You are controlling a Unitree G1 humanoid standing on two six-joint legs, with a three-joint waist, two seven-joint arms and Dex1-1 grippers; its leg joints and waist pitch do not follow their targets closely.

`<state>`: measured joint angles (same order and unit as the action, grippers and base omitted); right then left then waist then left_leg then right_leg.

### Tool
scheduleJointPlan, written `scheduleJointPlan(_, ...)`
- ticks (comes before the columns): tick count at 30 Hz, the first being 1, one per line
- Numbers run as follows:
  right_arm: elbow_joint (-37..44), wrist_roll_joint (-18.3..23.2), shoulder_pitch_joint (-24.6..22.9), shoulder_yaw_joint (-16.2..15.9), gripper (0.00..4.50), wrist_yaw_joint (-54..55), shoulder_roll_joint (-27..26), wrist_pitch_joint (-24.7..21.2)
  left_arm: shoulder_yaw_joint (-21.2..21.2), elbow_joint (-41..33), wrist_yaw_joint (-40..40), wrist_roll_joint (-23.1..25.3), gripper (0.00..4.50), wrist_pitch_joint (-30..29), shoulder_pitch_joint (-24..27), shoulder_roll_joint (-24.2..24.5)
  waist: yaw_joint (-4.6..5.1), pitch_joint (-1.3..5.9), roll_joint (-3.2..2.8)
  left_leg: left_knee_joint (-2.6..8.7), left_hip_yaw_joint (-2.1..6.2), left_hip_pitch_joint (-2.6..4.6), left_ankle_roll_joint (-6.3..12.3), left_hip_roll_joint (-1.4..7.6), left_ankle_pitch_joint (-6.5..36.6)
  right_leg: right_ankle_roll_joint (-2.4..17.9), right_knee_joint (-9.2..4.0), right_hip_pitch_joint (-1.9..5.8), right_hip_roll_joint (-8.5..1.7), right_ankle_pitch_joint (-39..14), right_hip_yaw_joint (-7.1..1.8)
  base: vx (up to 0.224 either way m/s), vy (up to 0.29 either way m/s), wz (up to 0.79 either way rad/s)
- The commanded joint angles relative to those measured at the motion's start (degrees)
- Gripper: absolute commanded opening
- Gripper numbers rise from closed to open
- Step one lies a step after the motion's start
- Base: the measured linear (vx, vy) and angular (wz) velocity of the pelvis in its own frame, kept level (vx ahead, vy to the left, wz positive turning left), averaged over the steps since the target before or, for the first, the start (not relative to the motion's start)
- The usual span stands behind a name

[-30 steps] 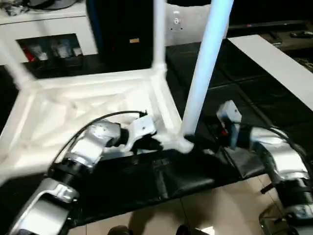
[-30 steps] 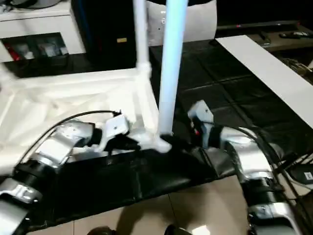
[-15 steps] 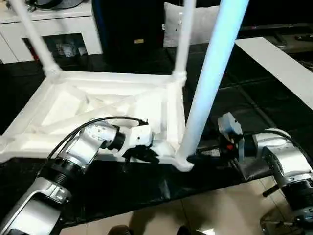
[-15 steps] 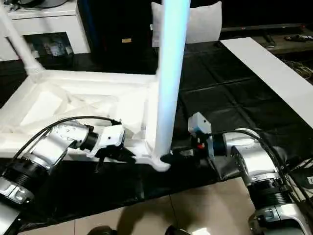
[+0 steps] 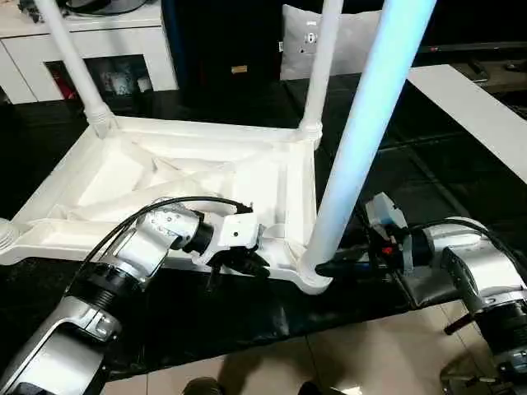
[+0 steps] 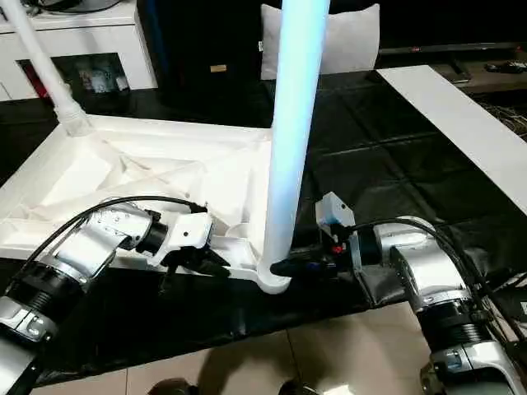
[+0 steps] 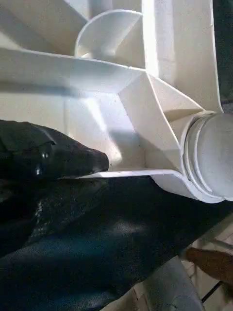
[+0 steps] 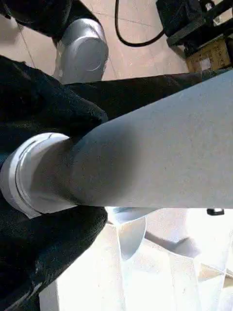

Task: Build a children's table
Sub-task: Rotate leg to tighten

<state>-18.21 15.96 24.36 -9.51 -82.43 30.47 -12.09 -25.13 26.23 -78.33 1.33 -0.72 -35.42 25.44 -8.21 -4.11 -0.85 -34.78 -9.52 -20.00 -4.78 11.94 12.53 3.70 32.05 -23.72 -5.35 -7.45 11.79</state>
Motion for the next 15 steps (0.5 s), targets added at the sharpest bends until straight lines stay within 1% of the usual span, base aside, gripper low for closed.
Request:
scheduleJointPlan(1,0.77,1.0,-0.04,-1.13,1.99,-2.01,0.45,-0.78,-1.18,-0.41,-2.58,0.35,0.0,1.66,-0.8,-0.17,0.41,4.76,0.73,3.55,0.15,-0.15,5.03,1.44,4.63,-1.98,-4.64,4.35,-3.75,-24.72,-3.75,0.0,0.0,0.0)
scheduleJointPlan(6,2.33,2.09,-0.94,-0.78,1.91,-0.89,-0.09,-3.36,-0.29,-0.96,-1.63,-0.64,0.0,-0.6,-0.65,-0.84,0.43,4.8,0.75,3.56,0.19,-0.16,5.08,1.5,4.25,-1.92,-4.55,4.38,-3.71,-24.11,-3.79,0.0,0.0,0.0)
scheduleJointPlan(7,3.24,2.6,-1.28,-0.45,1.9,0.56,-0.62,-5.03,0.19,-1.42,-0.65,-0.96,0.0,-2.48,-0.62,-1.3,0.4,4.75,0.54,3.55,0.19,-0.14,4.99,1.46,4.48,-1.95,-4.62,4.34,-3.74,-24.4,-3.76,0.0,0.0,0.0)
scheduleJointPlan(8,3.24,2.6,-1.28,-0.45,1.89,0.56,-0.62,-5.03,0.19,-1.42,-0.65,-0.96,0.0,-2.48,-0.62,-1.3,0.46,4.75,0.63,3.59,0.15,-0.12,4.9,1.51,4.29,-2.02,-4.66,4.39,-3.68,-24.23,-3.82,0.0,0.0,0.0)
scheduleJointPlan(9,4.5,3.16,-1.4,0.25,1.89,4.49,-1.93,-9.58,1.21,-2.11,1.41,-1.73,0.0,-5.31,-0.63,-2.37,0.5,4.67,0.53,3.64,0.22,-0.19,4.74,1.54,4.29,-1.95,-4.66,4.46,-3.72,-24.23,-3.77,0.0,0.0,0.0)
scheduleJointPlan(10,4.87,2.94,-1.32,0.74,1.89,7.53,-3.16,-11.28,1.9,-2.3,3.29,-1.9,0.0,-6.66,-0.69,-3.18,0.55,4.64,0.48,3.62,0.2,-0.06,4.48,1.42,4.51,-2.21,-4.85,4.37,-3.67,-24.67,-3.67,0.0,0.0,0.0)
scheduleJointPlan(11,5.21,2.6,-1.2,1.3,1.89,10.99,-4.58,-13.02,2.67,-2.48,5.44,-2.05,0.0,-8.04,-0.77,-4.11,0.74,4.52,0.56,3.65,0.19,-0.11,4.18,1.39,4.66,-2.41,-4.95,4.4,-3.58,-25.07,-3.63,0.0,0.0,0.0)
scheduleJointPlan(12,5.55,2.14,-0.82,2.17,1.89,16.13,-7.19,-14.68,3.78,-2.63,9.21,-2.11,0.0,-10.58,-0.94,-5.84,1.01,4.39,0.5,3.58,0.19,0.04,3.19,1.05,5.75,-3.15,-5.51,4.25,-3.6,-27.3,-3.1,0.0,0.0,0.0)
scheduleJointPlan(13,5.51,2.07,-0.74,2.25,1.89,16.66,-7.45,-14.89,3.86,-2.63,9.56,-2.09,0.0,-10.81,-0.97,-6.0,1.31,4.28,0.63,3.49,0.12,0.03,2.82,0.83,6.36,-3.95,-5.88,4.25,-3.52,-28.61,-2.84,0.0,0.0,0.0)
scheduleJointPlan(14,5.19,1.54,-0.11,2.83,1.89,20.46,-9.38,-16.43,4.39,-2.61,12.07,-1.87,0.0,-12.44,-1.17,-7.14,1.56,4.22,0.63,3.4,0.04,0.19,2.6,0.57,6.93,-4.67,-6.25,4.19,-3.4,-29.82,-2.53,0.0,0.0,0.0)
scheduleJointPlan(15,4.27,0.09,0.71,2.97,1.89,24.1,-11.05,-16.95,4.96,-2.31,14.66,-1.53,0.0,-13.68,-1.5,-8.37,2.71,4.23,0.47,3.25,0.19,0.1,2.63,0.49,8.47,-6.65,-6.9,4.43,-3.18,-31.47,-1.74,0.0,0.0,0.0)
